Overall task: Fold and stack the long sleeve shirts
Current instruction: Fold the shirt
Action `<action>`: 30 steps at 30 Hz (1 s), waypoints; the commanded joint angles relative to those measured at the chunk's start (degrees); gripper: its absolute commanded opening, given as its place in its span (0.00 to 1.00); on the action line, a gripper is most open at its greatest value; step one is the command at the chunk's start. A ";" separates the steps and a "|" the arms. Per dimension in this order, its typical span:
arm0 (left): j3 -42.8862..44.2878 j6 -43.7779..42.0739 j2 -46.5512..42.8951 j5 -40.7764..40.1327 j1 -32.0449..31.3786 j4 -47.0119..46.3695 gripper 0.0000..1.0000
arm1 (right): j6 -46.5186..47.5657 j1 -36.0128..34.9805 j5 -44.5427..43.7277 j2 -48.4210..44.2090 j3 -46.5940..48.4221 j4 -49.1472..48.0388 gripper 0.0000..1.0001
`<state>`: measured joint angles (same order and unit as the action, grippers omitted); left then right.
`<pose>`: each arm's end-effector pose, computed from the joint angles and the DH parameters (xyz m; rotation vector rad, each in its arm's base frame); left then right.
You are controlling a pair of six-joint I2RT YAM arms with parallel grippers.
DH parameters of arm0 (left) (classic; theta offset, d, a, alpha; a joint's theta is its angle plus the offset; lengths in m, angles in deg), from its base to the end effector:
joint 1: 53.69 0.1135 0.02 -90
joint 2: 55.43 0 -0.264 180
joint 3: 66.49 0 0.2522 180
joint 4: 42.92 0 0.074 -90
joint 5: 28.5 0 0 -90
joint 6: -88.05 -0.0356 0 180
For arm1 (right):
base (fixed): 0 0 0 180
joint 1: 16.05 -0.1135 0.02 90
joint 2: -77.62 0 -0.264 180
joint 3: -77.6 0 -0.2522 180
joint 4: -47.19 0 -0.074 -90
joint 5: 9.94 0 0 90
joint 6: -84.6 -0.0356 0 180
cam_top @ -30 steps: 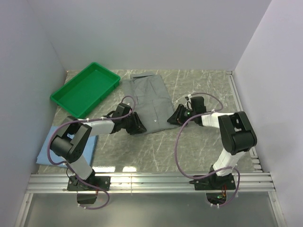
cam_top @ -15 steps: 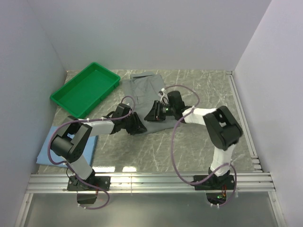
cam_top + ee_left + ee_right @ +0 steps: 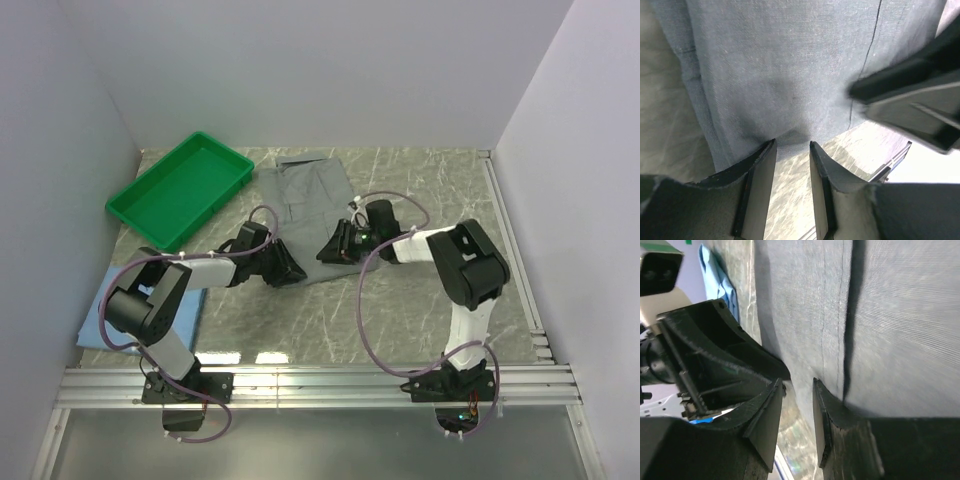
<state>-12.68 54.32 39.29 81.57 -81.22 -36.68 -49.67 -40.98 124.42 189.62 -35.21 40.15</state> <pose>0.2652 -0.1520 0.1327 -0.4740 2.5830 -1.0316 0.3309 0.1812 0.1196 -0.0696 2.4446 1.4723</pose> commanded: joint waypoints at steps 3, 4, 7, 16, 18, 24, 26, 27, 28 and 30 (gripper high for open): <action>-1.91 -1.34 -0.59 -3.64 0.64 6.30 0.41 | 4.90 4.18 -1.82 -6.54 -3.05 4.80 0.39; -1.82 -1.34 -0.50 -3.64 0.72 6.39 0.40 | 4.81 6.10 -1.73 -5.49 -3.94 4.10 0.39; -1.99 -1.25 -0.59 -3.73 0.72 6.39 0.40 | 2.88 9.19 0.90 -3.20 -8.24 -0.46 0.38; 3.17 -3.80 -5.24 -6.71 1.25 12.09 0.47 | 5.16 12.97 0.73 -9.06 -6.06 2.77 0.38; 5.11 -4.76 -7.00 -7.33 1.77 13.76 0.48 | 5.07 13.41 0.55 -10.66 -3.09 3.83 0.38; 15.13 -7.31 -3.15 -7.42 5.11 14.30 0.50 | 3.67 14.47 -0.06 -7.34 7.19 5.77 0.38; 19.08 -7.66 0.97 -5.76 6.34 13.60 0.49 | 0.87 14.73 -0.50 -4.00 8.97 3.23 0.38; 20.23 -7.93 2.39 -4.88 6.70 12.72 0.47 | 0.07 14.73 -0.41 -2.86 10.45 2.26 0.38; 22.59 -8.10 5.19 -4.35 7.31 12.54 0.47 | -1.07 14.82 -0.67 -0.50 11.42 1.56 0.38; 24.80 -8.54 7.93 -4.52 7.58 12.63 0.47 | -1.87 14.91 -1.20 1.89 13.62 1.03 0.38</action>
<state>8.80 48.02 42.70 75.76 -74.38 -23.99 -48.93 -26.51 124.37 187.24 -24.35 42.64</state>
